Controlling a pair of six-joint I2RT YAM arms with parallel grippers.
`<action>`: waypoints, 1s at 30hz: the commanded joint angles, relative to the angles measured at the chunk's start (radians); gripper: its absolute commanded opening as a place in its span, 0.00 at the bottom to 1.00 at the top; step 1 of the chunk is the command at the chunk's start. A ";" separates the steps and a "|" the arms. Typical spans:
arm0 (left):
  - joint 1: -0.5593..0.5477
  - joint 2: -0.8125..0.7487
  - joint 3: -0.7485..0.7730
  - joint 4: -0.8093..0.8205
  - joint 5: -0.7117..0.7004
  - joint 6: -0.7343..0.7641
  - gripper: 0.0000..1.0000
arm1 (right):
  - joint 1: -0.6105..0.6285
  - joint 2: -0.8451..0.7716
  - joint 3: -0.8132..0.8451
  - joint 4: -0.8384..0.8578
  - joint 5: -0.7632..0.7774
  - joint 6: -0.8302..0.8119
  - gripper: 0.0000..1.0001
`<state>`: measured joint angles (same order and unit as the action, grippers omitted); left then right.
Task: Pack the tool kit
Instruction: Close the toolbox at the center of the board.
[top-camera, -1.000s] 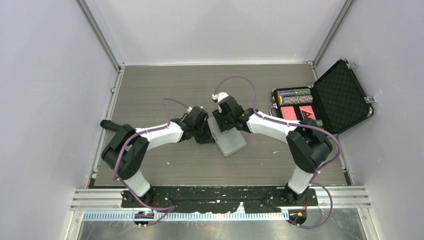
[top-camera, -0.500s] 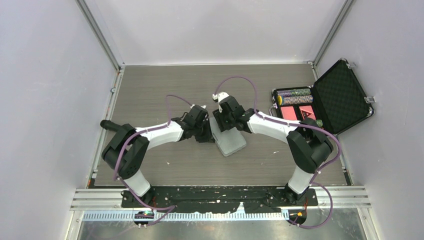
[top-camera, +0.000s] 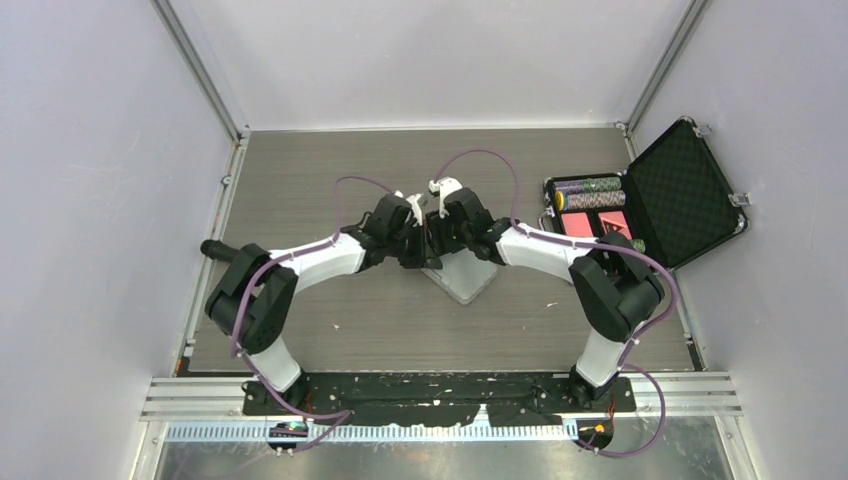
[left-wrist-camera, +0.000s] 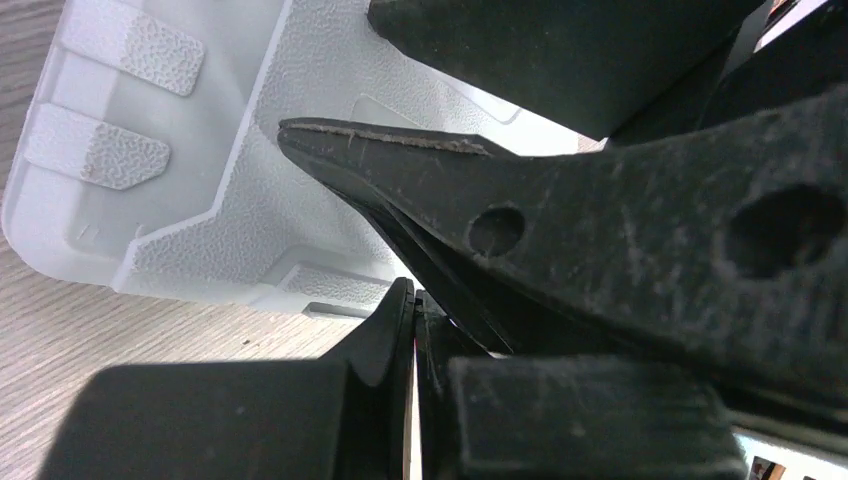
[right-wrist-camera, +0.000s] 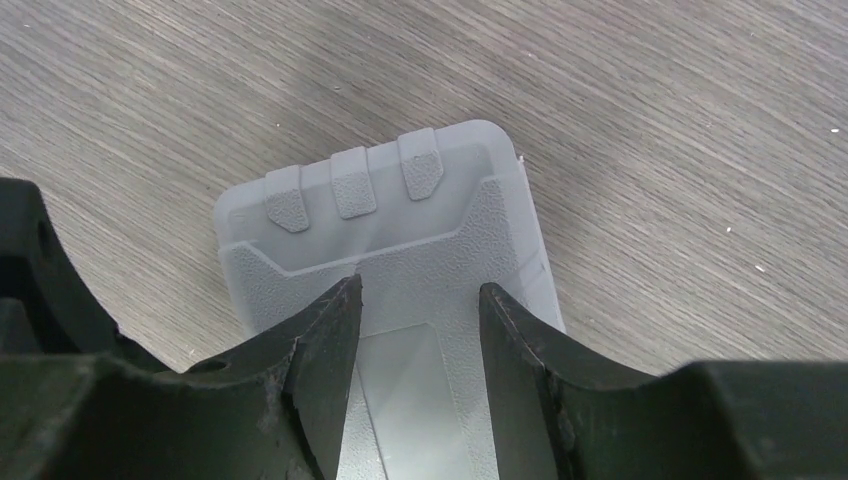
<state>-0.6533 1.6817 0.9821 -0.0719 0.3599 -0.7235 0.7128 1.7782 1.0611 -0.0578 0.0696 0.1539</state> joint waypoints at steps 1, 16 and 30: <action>0.001 -0.078 0.051 0.362 0.037 -0.011 0.05 | 0.083 0.106 -0.115 -0.247 -0.326 0.053 0.53; 0.176 -0.662 -0.152 -0.223 -0.474 0.201 0.57 | -0.056 -0.299 -0.112 -0.298 -0.126 0.075 0.64; 0.185 -1.352 -0.235 -0.533 -1.050 0.393 1.00 | -0.272 -0.978 -0.224 -0.365 0.382 0.145 0.94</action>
<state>-0.4709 0.4778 0.7898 -0.5476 -0.4889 -0.4038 0.4366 0.9833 0.8875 -0.4316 0.2642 0.3126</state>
